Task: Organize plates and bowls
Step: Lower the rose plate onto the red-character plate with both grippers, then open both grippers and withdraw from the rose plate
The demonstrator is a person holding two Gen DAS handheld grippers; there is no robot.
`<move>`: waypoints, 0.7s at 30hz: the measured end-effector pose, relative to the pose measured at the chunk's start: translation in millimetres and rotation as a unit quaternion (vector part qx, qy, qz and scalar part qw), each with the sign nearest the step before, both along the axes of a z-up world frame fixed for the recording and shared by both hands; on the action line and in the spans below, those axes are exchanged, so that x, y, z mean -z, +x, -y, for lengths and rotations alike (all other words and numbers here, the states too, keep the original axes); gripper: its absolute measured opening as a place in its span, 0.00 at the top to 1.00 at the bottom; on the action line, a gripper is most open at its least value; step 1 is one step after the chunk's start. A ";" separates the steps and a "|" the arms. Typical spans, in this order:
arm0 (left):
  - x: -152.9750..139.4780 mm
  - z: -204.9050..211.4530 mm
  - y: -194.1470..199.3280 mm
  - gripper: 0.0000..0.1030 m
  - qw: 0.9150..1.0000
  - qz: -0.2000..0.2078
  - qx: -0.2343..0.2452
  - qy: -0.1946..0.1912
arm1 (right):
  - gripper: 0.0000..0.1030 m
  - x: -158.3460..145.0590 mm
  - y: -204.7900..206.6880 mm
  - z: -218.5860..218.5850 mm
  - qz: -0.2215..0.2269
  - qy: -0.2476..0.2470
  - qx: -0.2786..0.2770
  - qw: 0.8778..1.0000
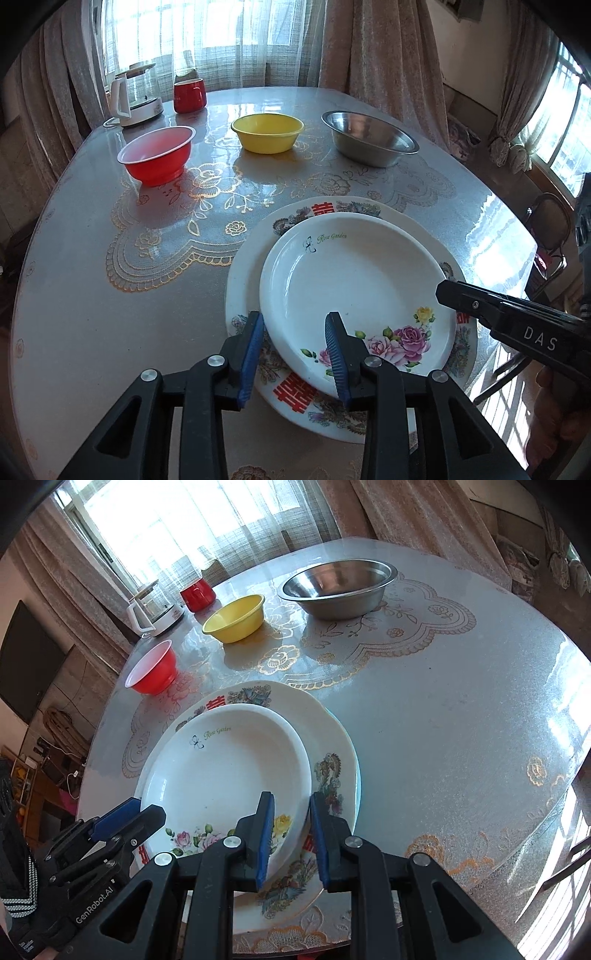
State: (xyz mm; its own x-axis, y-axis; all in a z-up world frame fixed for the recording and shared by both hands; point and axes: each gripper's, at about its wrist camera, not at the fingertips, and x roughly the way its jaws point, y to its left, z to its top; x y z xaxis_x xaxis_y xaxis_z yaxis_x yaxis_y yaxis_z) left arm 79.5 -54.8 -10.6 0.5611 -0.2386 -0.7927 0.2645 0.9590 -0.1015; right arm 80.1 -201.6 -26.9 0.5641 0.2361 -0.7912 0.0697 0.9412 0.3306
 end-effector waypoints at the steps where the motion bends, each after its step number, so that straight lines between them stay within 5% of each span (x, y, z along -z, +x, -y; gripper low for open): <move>1: -0.1 1.3 -0.4 0.66 1.000 0.004 0.001 0.004 | 0.78 -1.3 -0.8 0.5 0.002 -0.004 0.002 1.000; 13: -1.0 5.7 -3.2 0.66 1.000 0.016 0.012 -0.009 | 0.78 -2.3 -4.7 2.2 0.008 0.008 0.003 1.000; 21: -11.9 -3.9 -4.1 0.47 0.997 0.041 0.000 -0.058 | 0.77 -7.4 -8.7 5.7 0.037 0.021 0.001 0.999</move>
State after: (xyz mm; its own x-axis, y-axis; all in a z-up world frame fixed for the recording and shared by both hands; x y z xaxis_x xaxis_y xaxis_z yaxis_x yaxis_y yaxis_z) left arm 75.4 -50.9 1.3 0.6232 -0.3266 -0.7106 0.2774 0.9419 -0.1896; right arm 71.4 -207.3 -19.5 0.6219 0.2668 -0.7363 0.0456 0.9263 0.3741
